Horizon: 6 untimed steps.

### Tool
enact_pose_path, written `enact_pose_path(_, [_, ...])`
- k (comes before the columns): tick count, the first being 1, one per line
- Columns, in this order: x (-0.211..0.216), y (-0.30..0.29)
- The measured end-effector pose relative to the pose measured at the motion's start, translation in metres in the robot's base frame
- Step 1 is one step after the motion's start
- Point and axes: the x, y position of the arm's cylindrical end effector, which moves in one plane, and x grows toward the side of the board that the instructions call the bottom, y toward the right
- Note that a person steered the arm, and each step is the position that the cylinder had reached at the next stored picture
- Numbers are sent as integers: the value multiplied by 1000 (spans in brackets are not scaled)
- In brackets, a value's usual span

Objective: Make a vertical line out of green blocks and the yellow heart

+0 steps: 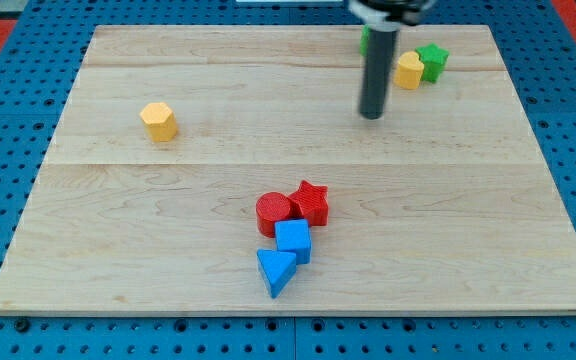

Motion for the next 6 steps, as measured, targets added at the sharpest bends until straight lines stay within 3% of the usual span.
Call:
enact_pose_path(1, [-40,74])
enact_pose_path(2, [-87,104])
enact_pose_path(4, [-90,51])
enact_pose_path(6, [-56,31])
